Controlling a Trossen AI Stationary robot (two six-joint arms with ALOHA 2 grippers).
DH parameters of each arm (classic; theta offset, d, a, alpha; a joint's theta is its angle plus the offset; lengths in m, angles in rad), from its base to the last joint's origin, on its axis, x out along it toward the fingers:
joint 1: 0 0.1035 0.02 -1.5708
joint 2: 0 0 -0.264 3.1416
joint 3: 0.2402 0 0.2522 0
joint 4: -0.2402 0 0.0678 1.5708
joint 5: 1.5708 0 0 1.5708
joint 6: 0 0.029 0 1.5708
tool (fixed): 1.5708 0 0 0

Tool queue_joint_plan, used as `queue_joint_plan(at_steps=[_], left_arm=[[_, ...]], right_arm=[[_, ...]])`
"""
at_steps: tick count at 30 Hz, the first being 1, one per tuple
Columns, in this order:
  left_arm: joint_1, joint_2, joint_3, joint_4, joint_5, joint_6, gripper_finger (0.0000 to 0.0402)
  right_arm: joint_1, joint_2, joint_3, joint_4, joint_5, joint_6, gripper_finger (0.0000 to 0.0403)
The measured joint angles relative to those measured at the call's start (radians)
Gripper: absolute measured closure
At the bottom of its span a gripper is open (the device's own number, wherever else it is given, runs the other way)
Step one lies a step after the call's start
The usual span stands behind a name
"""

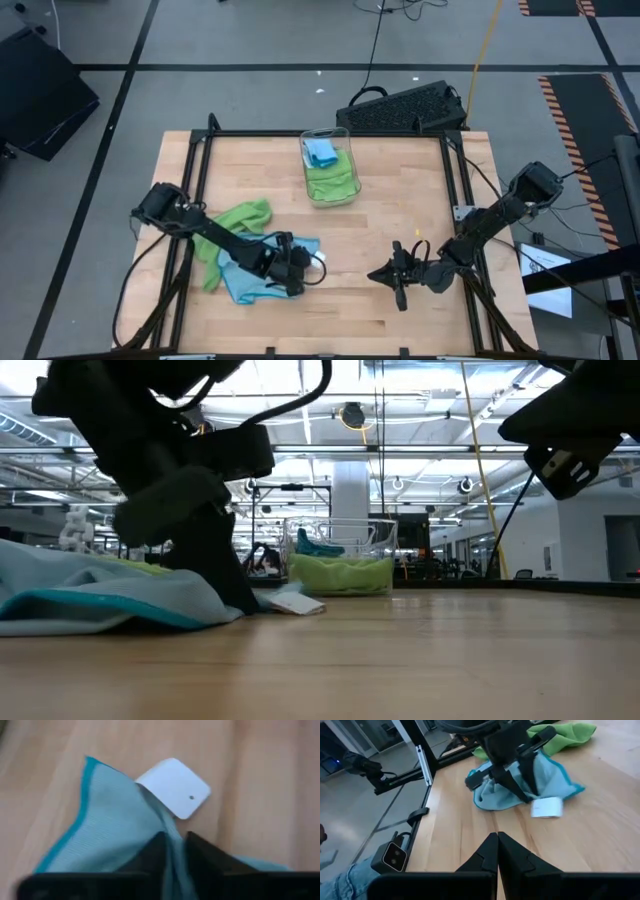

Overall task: Fold microfiber towels
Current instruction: Fold the blue towel

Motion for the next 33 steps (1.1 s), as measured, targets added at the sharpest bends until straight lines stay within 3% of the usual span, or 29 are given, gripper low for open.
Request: queue_joint_plan(at_steps=[3, 10, 15, 21, 28, 33], left_arm=[[-0.025, -0.004, 0.03, -0.009, 0.029, 0.053, 0.0386], [-0.078, -0.017, 0.16, -0.006, -0.127, 0.204, 0.0381], [-0.099, -0.018, 0.237, 0.007, -0.145, 0.284, 0.0394], [-0.119, -0.017, 0.256, 0.076, -0.149, 0.345, 0.0372], [-0.119, -0.017, 0.256, 0.165, -0.149, 0.412, 0.0387], [-0.125, -0.017, 0.256, 0.189, -0.168, 0.412, 0.0389]], right_arm=[[0.0, 0.0, 0.0, 0.0, 0.0, -0.001, 0.0403], [0.002, 0.075, 0.001, 0.108, 0.029, 0.082, 0.0402], [-0.004, 0.194, 0.046, 0.174, 0.027, 0.038, 0.0375], [-0.012, 0.293, 0.136, 0.25, -0.044, 0.004, 0.0292], [-0.04, 0.369, 0.185, 0.374, -0.007, -0.042, 0.0169], [-0.054, 0.392, 0.185, 0.429, -0.003, -0.08, 0.0109]])
